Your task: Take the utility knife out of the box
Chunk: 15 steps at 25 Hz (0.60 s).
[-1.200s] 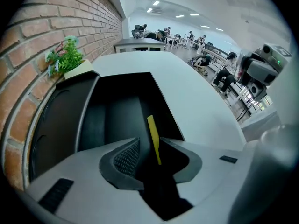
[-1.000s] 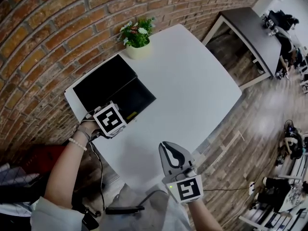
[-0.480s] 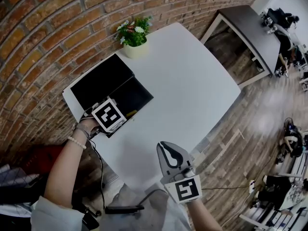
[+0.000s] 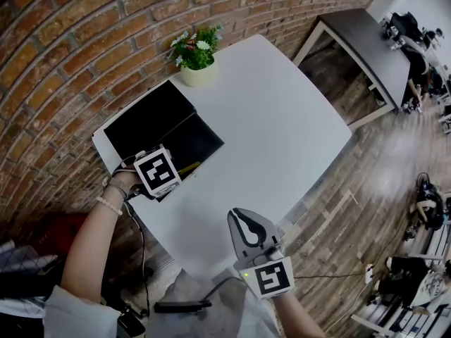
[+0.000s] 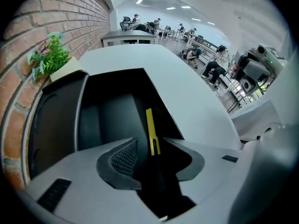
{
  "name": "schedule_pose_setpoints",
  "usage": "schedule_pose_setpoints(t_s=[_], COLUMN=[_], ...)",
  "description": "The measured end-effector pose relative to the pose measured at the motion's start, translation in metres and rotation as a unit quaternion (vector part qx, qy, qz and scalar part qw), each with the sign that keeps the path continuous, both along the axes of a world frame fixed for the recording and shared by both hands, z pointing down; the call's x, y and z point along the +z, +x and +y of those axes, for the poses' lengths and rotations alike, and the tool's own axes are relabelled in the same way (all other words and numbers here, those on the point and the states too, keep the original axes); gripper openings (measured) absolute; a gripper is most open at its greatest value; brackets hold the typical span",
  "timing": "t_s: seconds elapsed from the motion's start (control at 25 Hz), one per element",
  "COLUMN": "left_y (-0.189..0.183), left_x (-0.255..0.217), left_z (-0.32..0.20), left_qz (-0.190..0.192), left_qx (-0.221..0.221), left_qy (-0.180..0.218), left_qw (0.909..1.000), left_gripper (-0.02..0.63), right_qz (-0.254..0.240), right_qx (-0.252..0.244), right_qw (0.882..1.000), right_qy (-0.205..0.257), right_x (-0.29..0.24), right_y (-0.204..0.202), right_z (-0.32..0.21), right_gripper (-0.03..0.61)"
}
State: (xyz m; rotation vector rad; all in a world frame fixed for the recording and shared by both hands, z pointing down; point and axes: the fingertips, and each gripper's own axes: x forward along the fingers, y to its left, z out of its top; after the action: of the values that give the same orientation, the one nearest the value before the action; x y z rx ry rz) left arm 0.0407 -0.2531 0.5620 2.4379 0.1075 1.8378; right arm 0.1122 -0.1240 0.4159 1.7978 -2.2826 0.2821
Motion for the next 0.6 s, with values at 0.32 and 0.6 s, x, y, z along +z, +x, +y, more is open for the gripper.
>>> schedule_pose_setpoints(t_s=[0.32,0.6], left_y=[0.000,0.001], left_x=[0.012,0.012], left_z=[-0.008,-0.013], left_qz=[-0.008,0.015], left_qx=[0.001,-0.022], left_qy=[0.025,0.036], left_qw=[0.9997,0.9990], left_gripper=[0.174,0.078], right_qz=[-0.003,0.001], right_qx=[0.006,-0.001], right_qw=[1.000,1.000], right_qy=[-0.001,-0.005], right_x=[0.000,0.004], right_y=[0.006,0.004], right_z=[0.000,0.001], right_gripper=[0.052,0.052])
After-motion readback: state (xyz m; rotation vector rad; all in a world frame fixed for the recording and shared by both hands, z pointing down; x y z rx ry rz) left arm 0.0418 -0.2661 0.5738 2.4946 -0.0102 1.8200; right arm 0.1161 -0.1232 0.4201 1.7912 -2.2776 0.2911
